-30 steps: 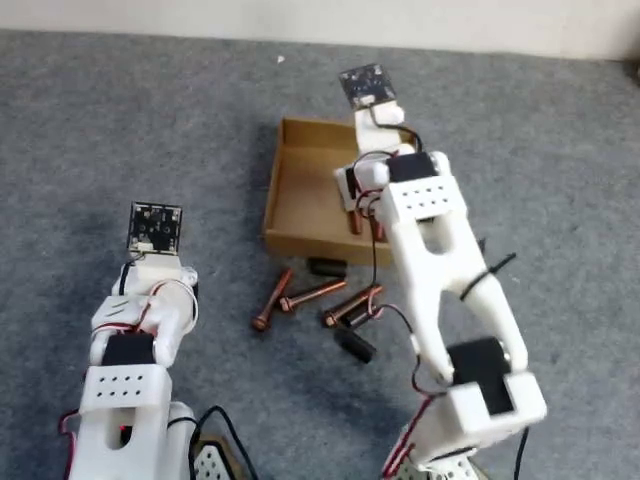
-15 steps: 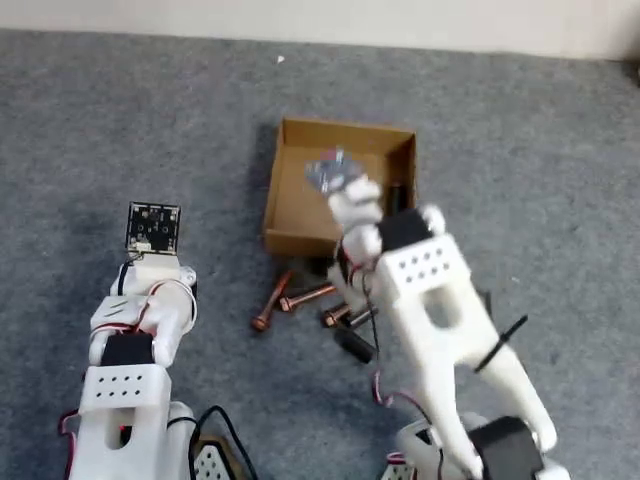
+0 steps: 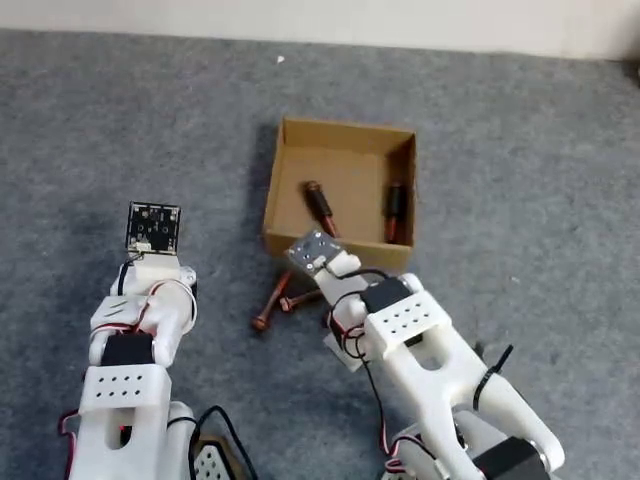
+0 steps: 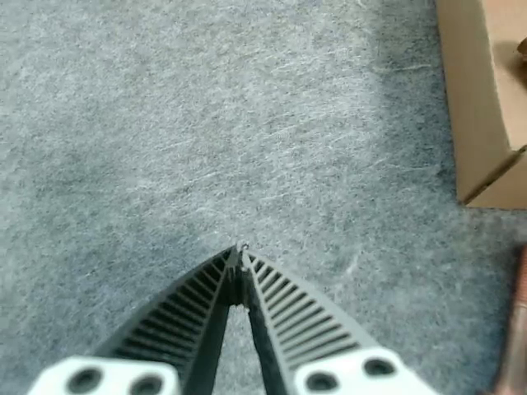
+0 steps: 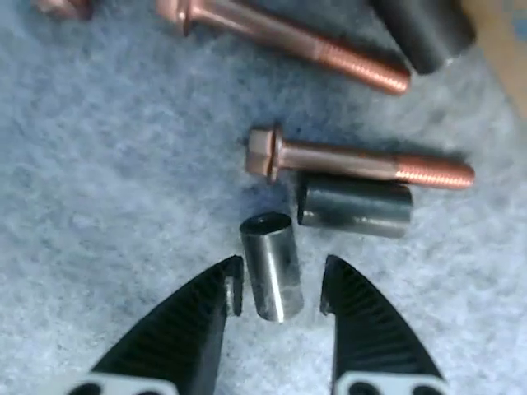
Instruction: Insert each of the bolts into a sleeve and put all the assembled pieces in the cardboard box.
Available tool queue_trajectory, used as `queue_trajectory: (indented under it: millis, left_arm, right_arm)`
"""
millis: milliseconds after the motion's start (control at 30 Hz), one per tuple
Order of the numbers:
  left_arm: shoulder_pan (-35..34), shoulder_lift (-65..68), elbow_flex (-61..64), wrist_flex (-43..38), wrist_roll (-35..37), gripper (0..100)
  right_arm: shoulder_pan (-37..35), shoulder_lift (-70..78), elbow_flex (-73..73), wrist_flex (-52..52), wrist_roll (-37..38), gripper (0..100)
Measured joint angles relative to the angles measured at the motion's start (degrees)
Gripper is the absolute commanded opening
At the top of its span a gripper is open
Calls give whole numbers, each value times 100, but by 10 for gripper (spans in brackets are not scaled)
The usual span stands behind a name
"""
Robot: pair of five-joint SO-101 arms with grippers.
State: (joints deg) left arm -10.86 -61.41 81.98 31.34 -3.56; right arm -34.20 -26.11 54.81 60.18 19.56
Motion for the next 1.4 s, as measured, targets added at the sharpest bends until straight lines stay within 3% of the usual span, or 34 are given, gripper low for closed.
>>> queue_trajectory:
  millis: [267, 633, 833, 1033, 1267, 1400]
  left_arm:
    - [0, 0, 0, 0, 0, 5]
    - [0, 0, 0, 0, 0, 5]
    - [0, 0, 0, 0, 0, 7]
    - [0, 0, 0, 0, 0, 7]
    - [0, 0, -18, 9, -281, 7]
    - [18, 0, -615, 721, -484, 8]
  right_arm:
    - [-9, 325, 53, -264, 35, 143]
    - [18, 1046, 18, -721, 35, 3]
    - [105, 1029, 9, -695, 35, 5]
    - [607, -193, 422, -589, 44, 5]
    - [721, -2207, 1292, -589, -141, 5]
    - [1073, -3253, 1662, -686, -440, 5]
